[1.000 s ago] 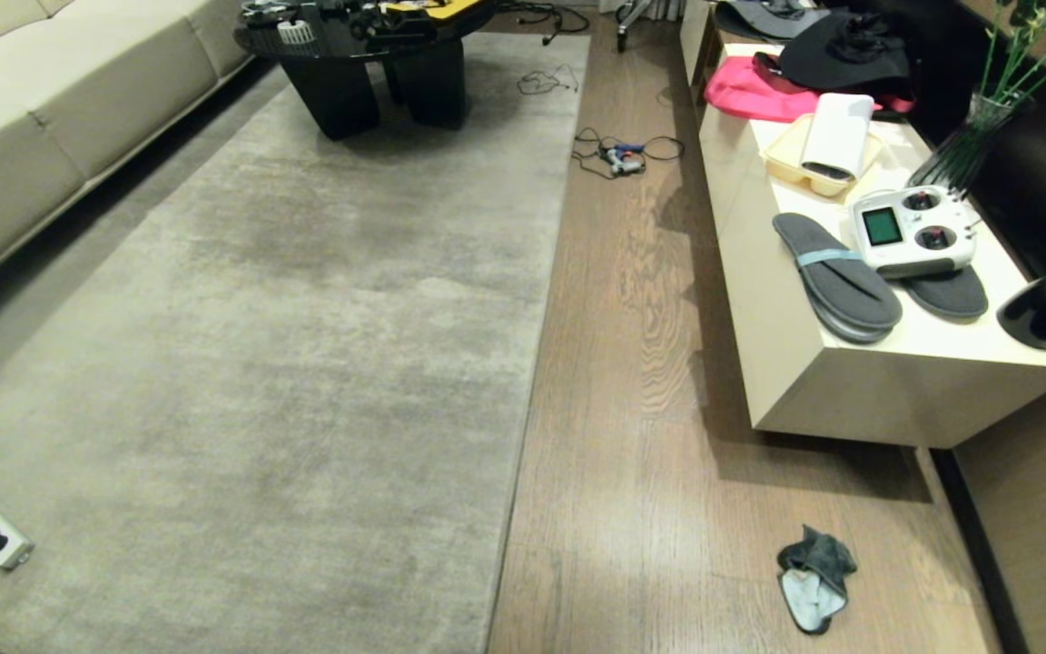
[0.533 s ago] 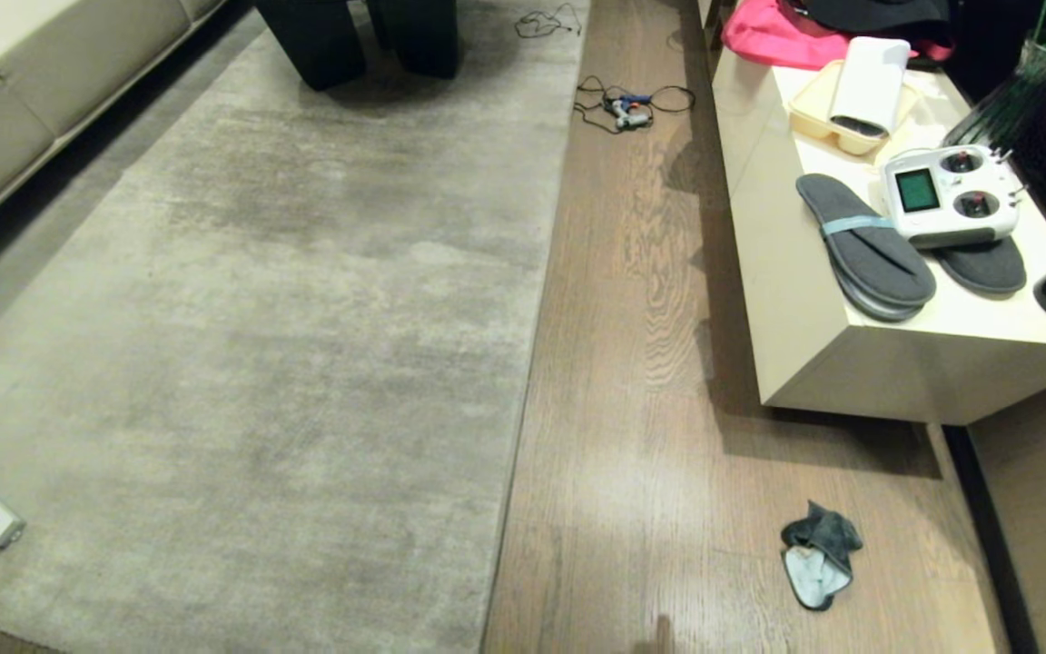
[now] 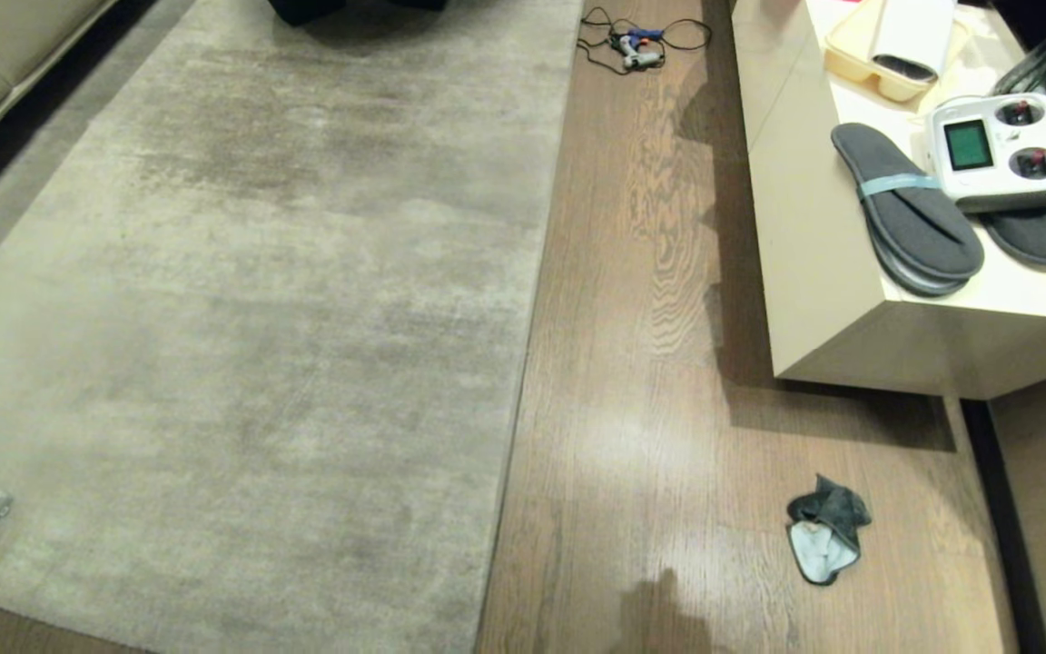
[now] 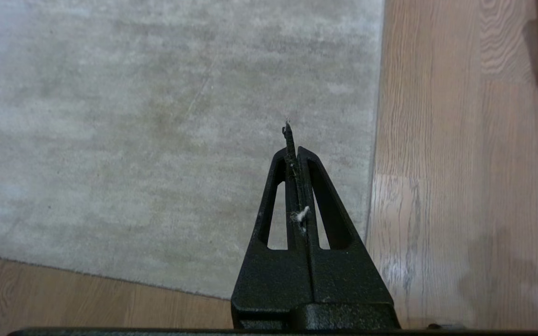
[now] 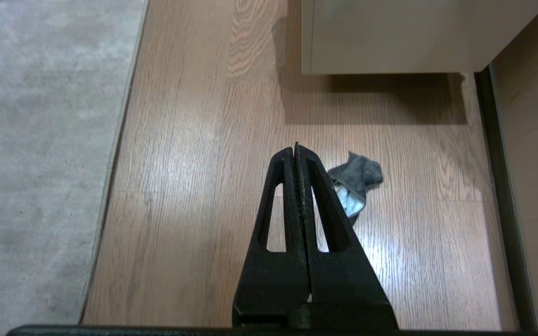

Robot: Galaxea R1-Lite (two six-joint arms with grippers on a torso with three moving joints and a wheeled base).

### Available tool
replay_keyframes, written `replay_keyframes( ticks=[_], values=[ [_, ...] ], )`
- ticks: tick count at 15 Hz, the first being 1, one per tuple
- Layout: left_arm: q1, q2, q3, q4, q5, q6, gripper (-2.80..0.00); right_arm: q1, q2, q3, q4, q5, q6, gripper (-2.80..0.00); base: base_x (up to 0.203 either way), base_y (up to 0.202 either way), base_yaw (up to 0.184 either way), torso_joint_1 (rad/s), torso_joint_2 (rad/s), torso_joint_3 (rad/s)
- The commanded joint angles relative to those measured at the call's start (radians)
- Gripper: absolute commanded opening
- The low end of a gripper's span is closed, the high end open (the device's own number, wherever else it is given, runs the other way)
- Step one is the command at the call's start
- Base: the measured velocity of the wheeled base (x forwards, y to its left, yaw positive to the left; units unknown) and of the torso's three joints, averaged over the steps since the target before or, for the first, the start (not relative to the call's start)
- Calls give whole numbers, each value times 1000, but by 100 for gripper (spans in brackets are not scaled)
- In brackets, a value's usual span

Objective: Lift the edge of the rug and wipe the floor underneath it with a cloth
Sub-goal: Pick up the rag

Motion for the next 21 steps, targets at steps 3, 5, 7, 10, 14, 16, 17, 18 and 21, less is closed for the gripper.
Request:
replay_keyframes(
  ticks=[3,5,7,10,14,16,17,18,21],
  values=[
    [0,2,0,0,0,0,-280,0,0,0,0,0,1,-280,0,0,0,1,2,-200],
    [0,2,0,0,0,0,-280,0,2,0,0,0,1,-280,0,0,0,0,1,-192],
    [0,2,0,0,0,0,-280,0,2,0,0,0,1,-280,0,0,0,2,1,-204],
    [0,2,0,0,0,-1,-280,0,0,0,0,0,1,-280,0,0,0,1,3,-196],
    [0,2,0,0,0,0,-280,0,2,0,0,0,1,-280,0,0,0,2,1,-197],
    [0,2,0,0,0,0,-280,0,1,0,0,0,1,-280,0,0,0,0,2,-198],
    [0,2,0,0,0,0,-280,0,0,0,0,0,1,-280,0,0,0,3,6,-193],
    [0,1,0,0,0,0,-280,0,0,0,0,0,1,-280,0,0,0,7,3,-199],
    [0,2,0,0,0,-2,-280,0,0,0,0,0,1,-280,0,0,0,6,2,-198]
  ],
)
